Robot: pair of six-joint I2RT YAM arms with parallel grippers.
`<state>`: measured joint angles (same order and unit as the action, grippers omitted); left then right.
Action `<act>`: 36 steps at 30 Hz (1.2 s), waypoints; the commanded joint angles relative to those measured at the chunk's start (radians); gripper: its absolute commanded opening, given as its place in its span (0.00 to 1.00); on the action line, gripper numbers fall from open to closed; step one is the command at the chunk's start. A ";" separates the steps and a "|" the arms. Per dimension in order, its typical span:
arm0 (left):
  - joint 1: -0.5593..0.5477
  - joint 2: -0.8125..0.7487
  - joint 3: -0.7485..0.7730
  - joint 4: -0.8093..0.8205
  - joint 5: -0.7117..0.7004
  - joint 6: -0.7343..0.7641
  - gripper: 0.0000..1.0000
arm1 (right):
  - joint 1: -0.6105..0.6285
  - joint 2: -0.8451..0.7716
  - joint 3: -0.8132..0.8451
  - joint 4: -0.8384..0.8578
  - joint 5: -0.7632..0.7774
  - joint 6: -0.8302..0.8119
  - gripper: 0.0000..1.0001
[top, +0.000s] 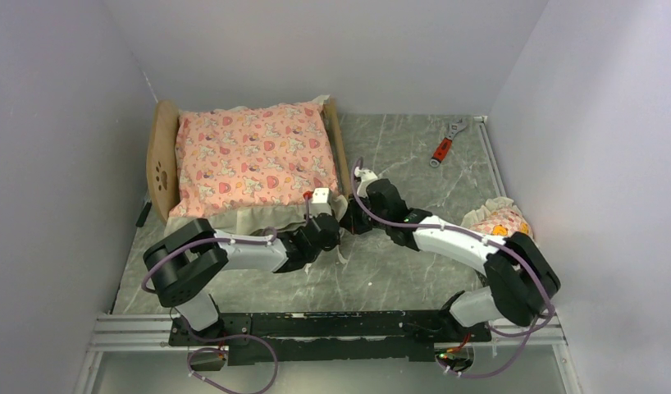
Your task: Set up the pet bed
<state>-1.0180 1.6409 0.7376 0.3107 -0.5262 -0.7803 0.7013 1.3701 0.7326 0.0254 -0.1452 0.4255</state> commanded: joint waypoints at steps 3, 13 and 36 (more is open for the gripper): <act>-0.005 -0.069 -0.025 0.038 0.005 0.025 0.00 | -0.034 0.101 0.048 0.118 -0.082 -0.010 0.00; -0.005 -0.113 -0.052 0.056 0.106 0.073 0.00 | -0.058 0.175 0.005 0.207 -0.148 -0.014 0.00; -0.005 -0.127 -0.040 0.030 0.192 0.086 0.00 | -0.077 0.047 -0.085 0.276 -0.179 -0.011 0.30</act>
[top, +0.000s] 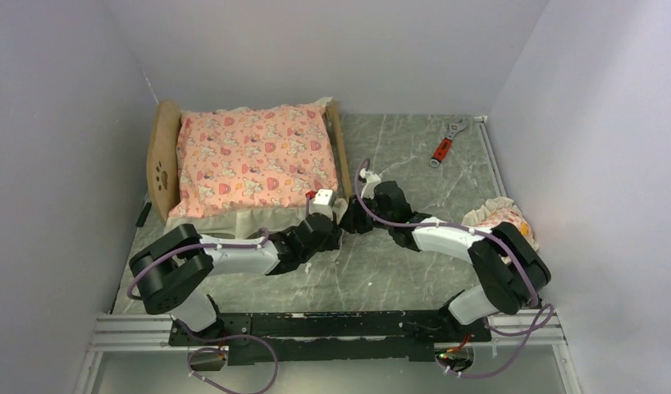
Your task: Set up the pet bed
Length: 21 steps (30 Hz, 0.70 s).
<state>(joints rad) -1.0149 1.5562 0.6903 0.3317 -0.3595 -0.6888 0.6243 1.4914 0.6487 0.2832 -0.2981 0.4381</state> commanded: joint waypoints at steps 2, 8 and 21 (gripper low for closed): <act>-0.008 -0.044 0.006 0.004 0.019 -0.018 0.00 | 0.000 -0.098 -0.010 0.004 -0.014 -0.035 0.11; -0.008 -0.047 0.012 -0.007 0.013 -0.051 0.00 | 0.000 -0.117 -0.006 -0.050 -0.007 -0.045 0.03; -0.006 -0.060 0.012 -0.062 -0.013 -0.150 0.00 | -0.004 -0.395 -0.256 0.004 0.255 0.179 0.23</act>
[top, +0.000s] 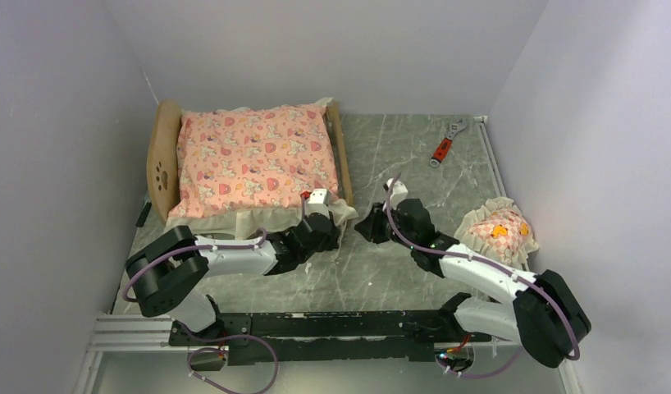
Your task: Set up the pet bed
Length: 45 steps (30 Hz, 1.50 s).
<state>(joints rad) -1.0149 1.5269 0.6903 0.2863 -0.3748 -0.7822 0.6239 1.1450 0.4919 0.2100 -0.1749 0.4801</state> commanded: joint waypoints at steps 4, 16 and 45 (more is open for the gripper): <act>-0.001 -0.032 0.015 -0.028 0.015 -0.088 0.00 | -0.004 -0.026 -0.185 0.271 0.133 0.269 0.33; 0.028 -0.055 0.009 -0.056 0.041 -0.143 0.00 | -0.009 0.222 -0.145 0.612 0.024 0.220 0.42; 0.050 -0.006 0.092 -0.094 0.046 -0.111 0.16 | -0.037 0.235 -0.172 0.595 -0.064 0.202 0.00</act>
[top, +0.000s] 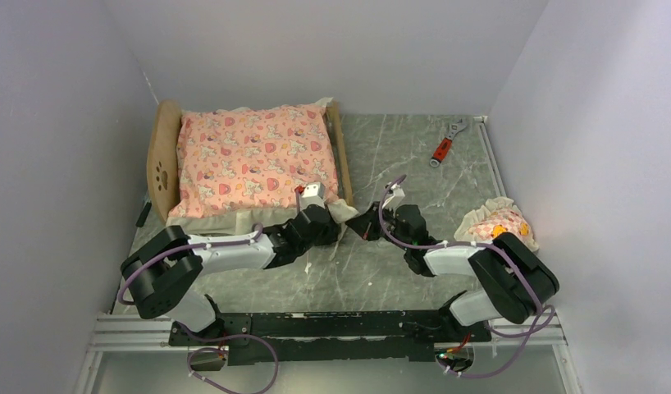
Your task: Set up the pet bed
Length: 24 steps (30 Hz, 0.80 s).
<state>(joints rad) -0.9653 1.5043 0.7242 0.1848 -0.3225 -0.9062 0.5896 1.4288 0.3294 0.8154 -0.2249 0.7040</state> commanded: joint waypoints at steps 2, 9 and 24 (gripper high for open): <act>0.000 0.030 0.076 0.012 0.000 0.018 0.21 | -0.003 -0.057 -0.004 -0.027 -0.019 -0.026 0.00; 0.000 0.055 0.088 0.022 -0.012 0.004 0.30 | -0.004 -0.069 -0.003 -0.039 -0.026 -0.026 0.00; 0.010 0.144 0.157 -0.024 0.016 -0.013 0.25 | -0.002 -0.138 0.010 -0.094 -0.116 -0.062 0.00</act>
<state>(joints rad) -0.9569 1.6291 0.8444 0.1230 -0.3496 -0.9325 0.5880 1.3151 0.3267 0.7391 -0.2985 0.6785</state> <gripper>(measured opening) 0.254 0.012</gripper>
